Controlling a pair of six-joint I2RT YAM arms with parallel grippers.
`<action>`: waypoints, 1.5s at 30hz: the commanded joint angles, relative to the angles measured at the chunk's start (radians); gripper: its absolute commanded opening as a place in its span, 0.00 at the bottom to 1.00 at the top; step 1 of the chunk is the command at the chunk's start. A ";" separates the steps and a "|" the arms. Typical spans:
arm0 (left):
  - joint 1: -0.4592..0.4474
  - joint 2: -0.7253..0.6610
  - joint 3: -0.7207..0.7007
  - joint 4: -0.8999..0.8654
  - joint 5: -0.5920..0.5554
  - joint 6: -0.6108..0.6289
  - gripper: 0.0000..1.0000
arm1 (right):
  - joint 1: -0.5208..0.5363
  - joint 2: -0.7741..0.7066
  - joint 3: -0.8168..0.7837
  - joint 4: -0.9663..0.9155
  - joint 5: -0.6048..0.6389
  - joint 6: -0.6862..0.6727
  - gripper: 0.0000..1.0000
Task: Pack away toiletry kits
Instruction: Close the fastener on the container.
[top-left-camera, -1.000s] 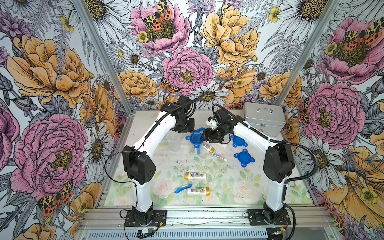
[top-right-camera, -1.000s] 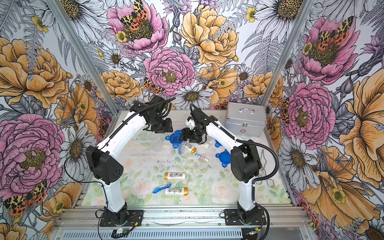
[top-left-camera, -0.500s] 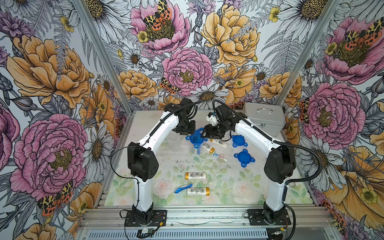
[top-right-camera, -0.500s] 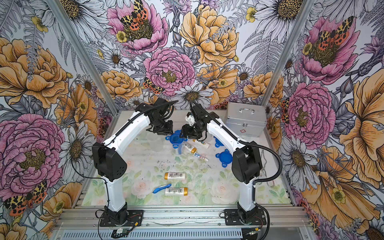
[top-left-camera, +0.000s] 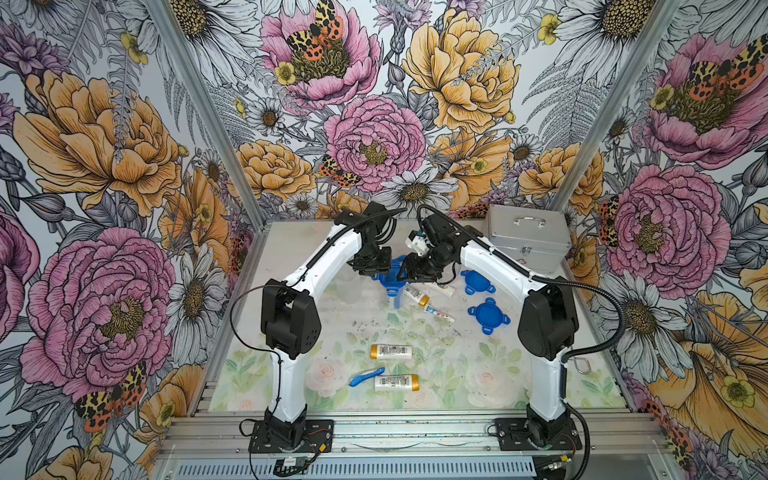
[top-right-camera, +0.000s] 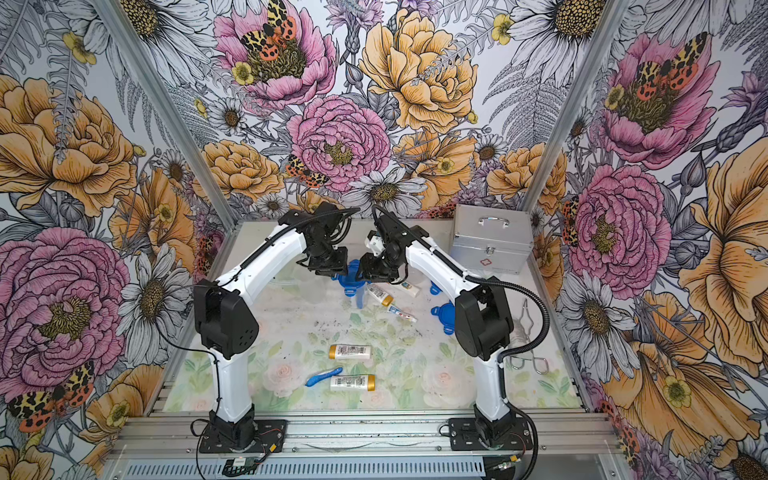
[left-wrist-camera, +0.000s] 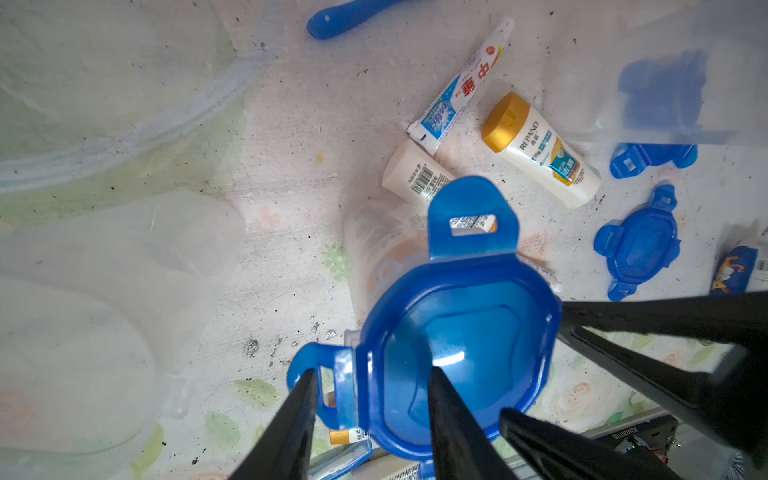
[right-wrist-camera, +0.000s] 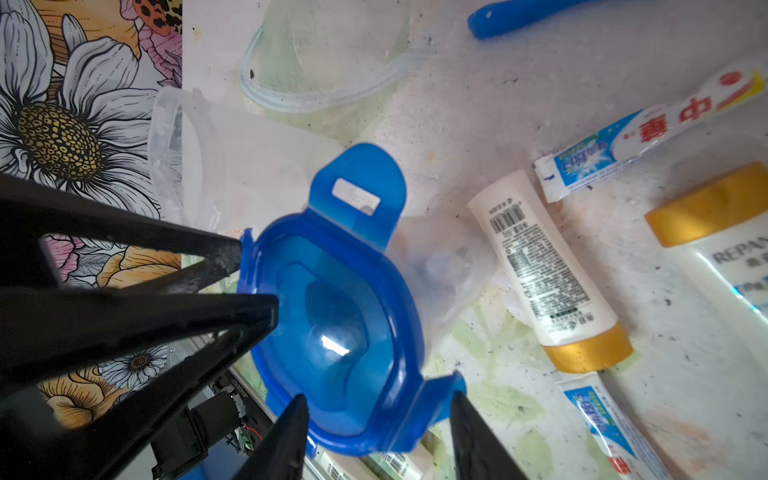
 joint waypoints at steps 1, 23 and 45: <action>-0.004 -0.007 -0.037 0.027 0.042 -0.013 0.45 | 0.006 0.022 0.020 0.002 -0.024 -0.013 0.55; 0.056 -0.074 -0.311 0.303 0.326 -0.147 0.41 | 0.004 0.079 0.039 0.005 -0.048 -0.030 0.55; 0.150 -0.225 -0.515 0.490 0.454 -0.269 0.52 | 0.000 0.064 0.042 0.006 -0.059 -0.059 0.62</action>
